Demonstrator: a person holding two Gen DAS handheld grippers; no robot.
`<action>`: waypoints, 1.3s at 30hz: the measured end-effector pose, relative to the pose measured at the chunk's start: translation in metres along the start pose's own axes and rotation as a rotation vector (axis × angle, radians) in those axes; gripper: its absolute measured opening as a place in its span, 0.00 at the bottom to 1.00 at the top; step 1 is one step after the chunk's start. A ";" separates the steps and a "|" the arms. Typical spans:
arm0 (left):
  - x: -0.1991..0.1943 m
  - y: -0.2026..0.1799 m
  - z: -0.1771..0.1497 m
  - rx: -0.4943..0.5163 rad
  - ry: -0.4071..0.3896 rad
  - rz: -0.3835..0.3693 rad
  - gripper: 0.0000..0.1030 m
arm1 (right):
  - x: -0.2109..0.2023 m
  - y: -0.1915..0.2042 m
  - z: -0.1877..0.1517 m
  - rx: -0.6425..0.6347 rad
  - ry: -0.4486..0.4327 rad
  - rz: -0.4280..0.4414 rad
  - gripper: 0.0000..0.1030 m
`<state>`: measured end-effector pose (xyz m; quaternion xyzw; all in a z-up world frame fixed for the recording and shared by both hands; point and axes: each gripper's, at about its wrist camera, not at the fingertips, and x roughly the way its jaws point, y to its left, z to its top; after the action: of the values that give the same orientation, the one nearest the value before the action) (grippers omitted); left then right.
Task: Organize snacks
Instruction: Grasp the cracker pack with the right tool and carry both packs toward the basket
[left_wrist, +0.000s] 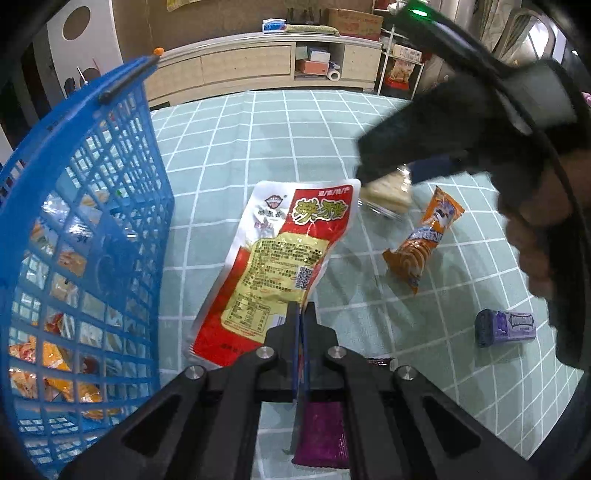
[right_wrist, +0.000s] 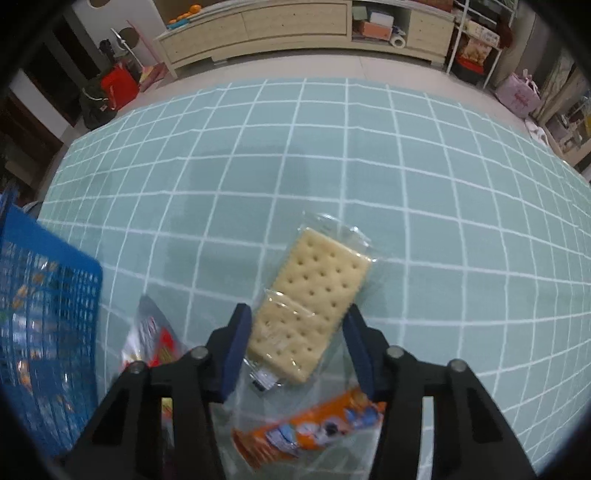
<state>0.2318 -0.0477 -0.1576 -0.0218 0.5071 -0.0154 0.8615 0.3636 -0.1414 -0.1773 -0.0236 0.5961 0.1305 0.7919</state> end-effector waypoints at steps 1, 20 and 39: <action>-0.002 0.002 -0.002 -0.004 -0.001 0.002 0.01 | -0.004 -0.005 -0.006 0.003 -0.003 0.007 0.53; -0.082 -0.005 -0.024 -0.015 -0.088 -0.074 0.00 | -0.117 0.013 -0.102 -0.209 -0.143 0.037 0.52; -0.197 0.063 -0.039 0.010 -0.305 -0.188 0.00 | -0.210 0.095 -0.147 -0.382 -0.359 0.056 0.52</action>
<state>0.1025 0.0241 -0.0079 -0.0670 0.3661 -0.0950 0.9233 0.1494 -0.1158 -0.0092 -0.1326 0.4109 0.2648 0.8623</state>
